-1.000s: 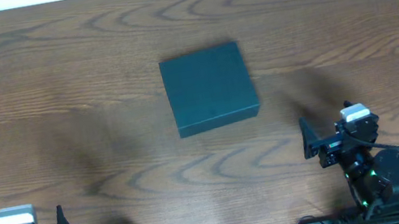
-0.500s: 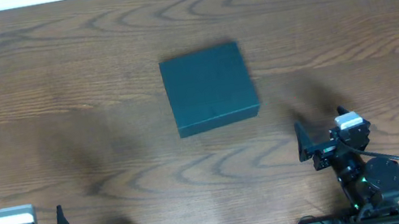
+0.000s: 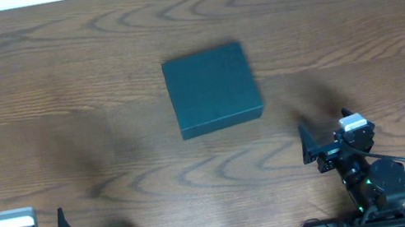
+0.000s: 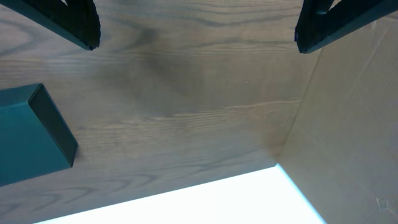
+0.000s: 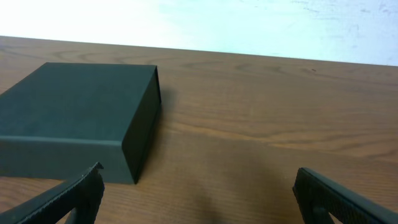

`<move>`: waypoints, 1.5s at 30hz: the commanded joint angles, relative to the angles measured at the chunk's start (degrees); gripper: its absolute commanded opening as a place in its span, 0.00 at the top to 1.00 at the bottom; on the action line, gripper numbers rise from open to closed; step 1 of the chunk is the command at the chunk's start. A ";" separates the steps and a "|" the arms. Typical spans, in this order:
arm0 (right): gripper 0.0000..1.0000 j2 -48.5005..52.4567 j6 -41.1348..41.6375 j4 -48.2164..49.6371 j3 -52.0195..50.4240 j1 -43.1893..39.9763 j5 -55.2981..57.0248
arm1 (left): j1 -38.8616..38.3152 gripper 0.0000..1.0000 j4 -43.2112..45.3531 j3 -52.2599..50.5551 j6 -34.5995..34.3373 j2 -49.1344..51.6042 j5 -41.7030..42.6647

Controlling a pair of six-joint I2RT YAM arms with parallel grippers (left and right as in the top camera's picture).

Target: Pack container

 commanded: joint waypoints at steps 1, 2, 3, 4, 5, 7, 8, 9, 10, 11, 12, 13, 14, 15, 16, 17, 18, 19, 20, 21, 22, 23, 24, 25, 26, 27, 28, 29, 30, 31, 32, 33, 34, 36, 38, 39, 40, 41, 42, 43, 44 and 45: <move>0.01 -0.63 0.81 0.17 -0.48 -0.48 -0.22 | -0.09 0.02 -0.13 0.11 -0.50 0.17 -0.50; 0.01 -0.63 0.81 0.17 -0.48 -0.48 -0.22 | -0.09 0.02 -0.13 0.11 -0.50 0.17 -0.50; 0.01 -0.63 0.81 0.17 -0.48 -0.48 -0.22 | -0.09 0.02 -0.13 0.11 -0.50 0.17 -0.50; 0.01 -0.63 0.81 0.17 -0.48 -0.48 -0.22 | -0.09 0.02 -0.13 0.11 -0.50 0.17 -0.50; 0.01 -0.63 0.81 0.17 -0.48 -0.48 -0.22 | -0.09 0.02 -0.13 0.11 -0.50 0.17 -0.50; 0.01 -0.63 0.81 0.17 -0.48 -0.48 -0.22 | -0.09 0.02 -0.13 0.11 -0.50 0.17 -0.50; 0.01 -0.63 0.81 0.17 -0.48 -0.48 -0.22 | -0.09 0.02 -0.13 0.11 -0.50 0.17 -0.50; 0.01 -0.63 0.81 0.17 -0.48 -0.48 -0.22 | -0.09 0.02 -0.13 0.11 -0.50 0.17 -0.50; 0.01 -0.63 0.81 0.17 -0.48 -0.48 -0.22 | -0.09 0.02 -0.13 0.11 -0.50 0.17 -0.50; 0.01 -0.63 0.81 0.17 -0.48 -0.48 -0.22 | -0.09 0.02 -0.13 0.11 -0.50 0.17 -0.50; 0.01 -0.63 0.81 0.17 -0.48 -0.48 -0.22 | -0.09 0.01 -0.13 0.11 -0.50 0.17 -0.50; 0.01 -0.63 0.81 0.17 -0.48 -0.48 -0.22 | -0.09 0.02 -0.13 0.11 -0.50 0.17 -0.50; 0.01 -0.63 0.81 0.17 -0.48 -0.48 -0.22 | -0.09 0.02 -0.13 0.11 -0.50 0.17 -0.50; 0.01 -0.63 0.81 0.17 -0.48 -0.48 -0.22 | -0.09 0.01 -0.13 0.11 -0.50 0.17 -0.50; 0.01 -0.63 0.81 0.17 -0.48 -0.48 -0.22 | -0.09 0.02 -0.13 0.11 -0.50 0.17 -0.50; 0.01 -0.63 0.81 0.17 -0.48 -0.48 -0.22 | -0.09 0.02 -0.13 0.11 -0.50 0.17 -0.50; 0.01 -0.63 0.81 0.17 -0.48 -0.48 -0.24 | -0.09 0.02 -0.13 0.11 -0.50 0.17 -0.50; 0.01 -0.63 0.81 0.17 -0.48 -0.48 -0.22 | -0.09 0.02 -0.13 0.11 -0.50 0.17 -0.50; 0.01 -0.63 0.81 0.17 -0.48 -0.48 -0.22 | -0.09 0.02 -0.13 0.11 -0.50 0.17 -0.50; 0.01 -0.63 0.81 0.17 -0.48 -0.48 -0.22 | -0.09 0.02 -0.13 0.11 -0.50 0.17 -0.50; 0.01 -0.63 0.81 0.17 -0.48 -0.48 -0.22 | -0.09 0.02 -0.13 0.11 -0.50 0.17 -0.50; 0.01 -0.63 0.81 0.17 -0.48 -0.48 -0.22 | -0.09 0.02 -0.13 0.11 -0.50 0.17 -0.50; 0.01 -0.63 0.81 0.17 -0.48 -0.48 -0.22 | -0.09 0.02 -0.13 0.11 -0.50 0.17 -0.50; 0.01 -0.63 0.81 0.17 -0.48 -0.48 -0.22 | -0.09 0.02 -0.13 0.11 -0.50 0.17 -0.50; 0.01 -0.63 0.81 0.17 -0.48 -0.48 -0.22 | -0.09 0.02 -0.13 0.11 -0.50 0.17 -0.50; 0.01 -0.63 0.81 0.17 -0.48 -0.48 -0.22 | -0.09 0.02 -0.13 0.11 -0.50 0.17 -0.50; 0.01 -0.63 0.81 0.17 -0.48 -0.48 -0.22 | -0.09 0.01 -0.13 0.11 -0.50 0.17 -0.50; 0.01 -0.63 0.81 0.17 -0.48 -0.48 -0.22 | -0.09 0.02 -0.13 0.11 -0.50 0.17 -0.50; 0.01 -0.63 0.81 0.17 -0.48 -0.48 -0.22 | -0.09 0.02 -0.13 0.11 -0.50 0.17 -0.50; 0.01 -0.63 0.81 0.17 -0.48 -0.48 -0.22 | -0.09 0.02 -0.15 0.11 -0.50 0.17 -0.50; 0.01 -0.63 0.81 0.17 -0.48 -0.48 -0.22 | -0.09 0.02 -0.13 0.11 -0.50 0.17 -0.50; 0.01 -0.63 0.81 0.17 -0.48 -0.48 -0.22 | -0.07 0.02 -0.15 0.09 -0.50 0.17 -0.50; 0.01 -0.63 0.81 0.17 -0.48 -0.48 -0.22 | 0.07 0.02 -0.15 0.09 -0.50 0.13 -0.50; 0.01 -0.63 0.81 0.17 -0.48 -0.48 -0.22 | 1.53 0.02 -1.14 0.07 -0.52 0.07 -0.44; 0.01 -0.63 0.81 0.17 -0.48 -0.48 -0.22 | 3.96 0.02 -1.44 -0.26 -0.74 -0.15 0.74; 0.01 -0.63 0.81 0.17 -0.48 -0.48 -0.22 | 5.62 0.02 -0.90 -0.63 -0.74 -0.42 2.43; 0.01 -0.63 0.81 0.17 -0.48 -0.48 -0.22 | 7.63 0.02 0.44 -1.25 -0.74 -0.74 4.79; 0.01 -0.63 0.81 0.17 -0.48 -0.48 -0.22 | 9.73 0.02 2.51 -2.23 -0.74 -1.20 7.87; 0.01 -0.63 0.81 0.17 -0.48 -0.48 -0.22 | 11.50 0.02 4.81 -3.43 -0.72 -1.70 10.78; 0.01 -0.63 0.81 0.17 -0.48 -0.48 -0.22 | 13.25 0.02 7.21 -4.90 -0.72 -2.34 13.46; 0.01 -0.63 0.81 0.17 -0.48 -0.48 -0.22 | 14.84 0.01 9.73 -6.64 -0.72 -3.04 15.87; 0.01 -0.63 0.81 0.17 -0.48 -0.48 -0.22 | 16.87 0.02 13.31 -9.53 -0.72 -4.09 18.49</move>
